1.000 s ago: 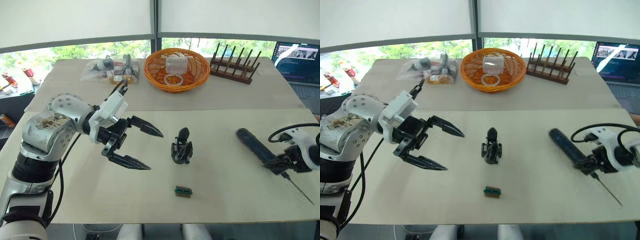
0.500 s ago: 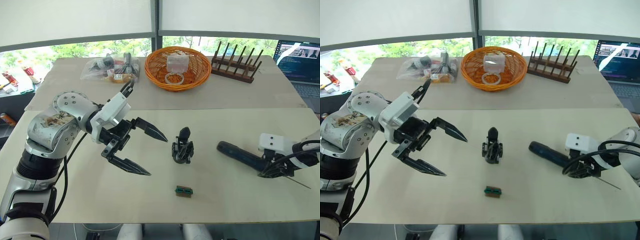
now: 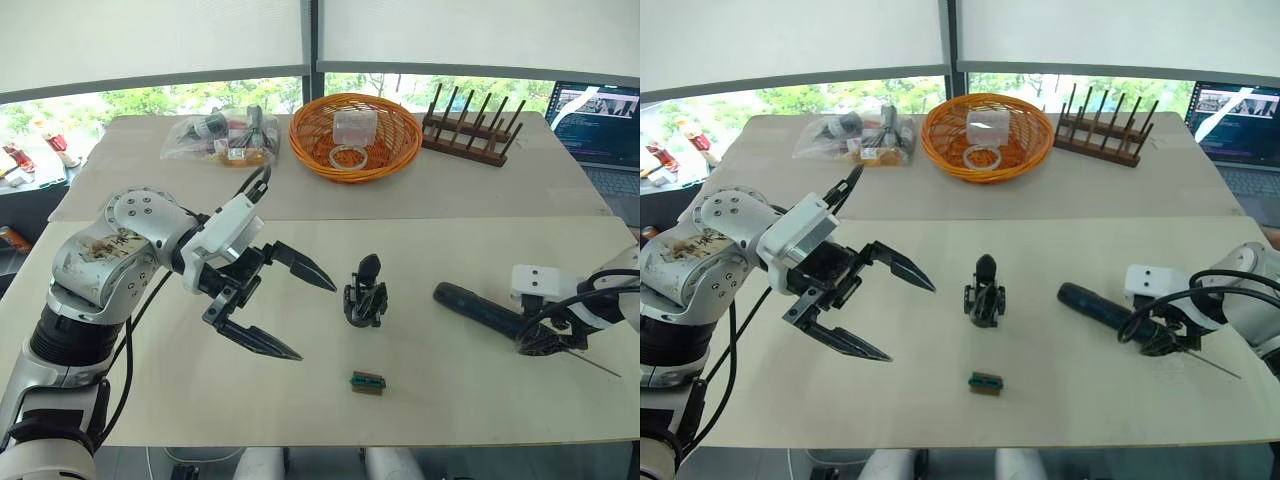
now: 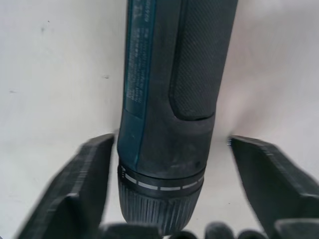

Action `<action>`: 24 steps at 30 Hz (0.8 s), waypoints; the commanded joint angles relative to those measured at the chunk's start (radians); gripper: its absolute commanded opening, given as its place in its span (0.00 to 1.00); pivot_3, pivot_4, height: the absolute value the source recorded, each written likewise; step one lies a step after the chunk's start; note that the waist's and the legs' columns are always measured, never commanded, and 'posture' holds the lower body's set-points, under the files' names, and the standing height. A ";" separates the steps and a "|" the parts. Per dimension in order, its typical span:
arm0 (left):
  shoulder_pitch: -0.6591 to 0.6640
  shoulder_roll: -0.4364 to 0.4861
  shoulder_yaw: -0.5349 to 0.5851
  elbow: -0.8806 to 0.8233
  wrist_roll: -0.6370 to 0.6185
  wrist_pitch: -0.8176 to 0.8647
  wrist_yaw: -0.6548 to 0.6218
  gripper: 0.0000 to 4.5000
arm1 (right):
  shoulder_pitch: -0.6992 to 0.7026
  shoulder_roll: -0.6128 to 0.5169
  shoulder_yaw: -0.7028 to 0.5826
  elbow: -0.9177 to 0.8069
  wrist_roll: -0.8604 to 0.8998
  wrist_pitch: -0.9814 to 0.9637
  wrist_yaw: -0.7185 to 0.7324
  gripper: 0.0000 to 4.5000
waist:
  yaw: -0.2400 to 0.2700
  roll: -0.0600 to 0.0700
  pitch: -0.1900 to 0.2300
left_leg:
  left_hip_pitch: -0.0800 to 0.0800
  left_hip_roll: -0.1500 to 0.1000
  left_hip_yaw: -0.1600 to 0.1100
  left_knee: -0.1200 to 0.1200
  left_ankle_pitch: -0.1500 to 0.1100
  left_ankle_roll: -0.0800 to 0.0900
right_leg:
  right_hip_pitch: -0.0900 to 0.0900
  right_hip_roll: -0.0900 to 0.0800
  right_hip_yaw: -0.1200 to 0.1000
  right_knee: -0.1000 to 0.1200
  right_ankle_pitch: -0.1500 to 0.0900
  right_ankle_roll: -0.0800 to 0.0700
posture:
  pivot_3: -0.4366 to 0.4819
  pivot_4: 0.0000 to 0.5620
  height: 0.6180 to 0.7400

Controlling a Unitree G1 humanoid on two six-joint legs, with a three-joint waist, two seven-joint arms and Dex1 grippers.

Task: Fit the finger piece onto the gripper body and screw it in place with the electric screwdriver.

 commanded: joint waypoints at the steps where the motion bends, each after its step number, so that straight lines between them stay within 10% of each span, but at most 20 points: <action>1: -0.010 0.005 0.017 -0.008 -0.002 -0.016 -0.004 1.00 | 0.030 0.009 -0.017 -0.009 0.005 -0.038 0.017 0.57 | 0.002 0.000 0.000 | 0.000 0.000 0.000 0.000 0.000 0.000 | 0.000 0.000 0.000 0.000 0.000 0.000 | 0.48 0.27 1.00; 3: -0.004 0.012 0.008 -0.014 0.001 -0.011 -0.010 1.00 | 0.020 0.012 -0.043 -0.033 0.021 -0.028 0.019 0.44 | 0.001 0.000 0.000 | 0.000 0.000 0.000 0.000 0.000 0.000 | 0.000 0.000 0.000 0.000 0.000 0.000 | 0.48 0.27 1.00; 11: 0.019 0.024 -0.022 0.029 0.028 0.015 -0.022 1.00 | 0.097 0.082 -0.513 -0.403 0.323 0.125 -0.077 0.43 | -0.003 0.003 0.001 | -0.002 -0.001 0.000 0.000 0.000 0.000 | -0.006 0.000 0.002 0.008 0.000 0.000 | 0.48 0.27 1.00; 17: 0.092 0.004 -0.072 0.069 0.058 0.011 -0.019 1.00 | 0.366 0.427 -0.979 -0.682 0.474 0.277 -0.365 0.43 | 0.034 -0.005 -0.002 | -0.006 -0.001 -0.002 0.001 0.000 0.000 | -0.009 0.001 -0.001 0.009 -0.001 -0.001 | 0.48 0.27 1.00; 24: 0.220 -0.033 -0.173 0.147 0.214 -0.243 -0.026 1.00 | 0.534 0.740 -1.129 -1.077 0.686 0.464 -0.674 0.43 | 0.041 -0.004 -0.002 | -0.006 -0.001 0.000 0.001 0.002 -0.002 | -0.012 0.001 0.001 0.013 -0.001 -0.002 | 0.48 0.27 1.00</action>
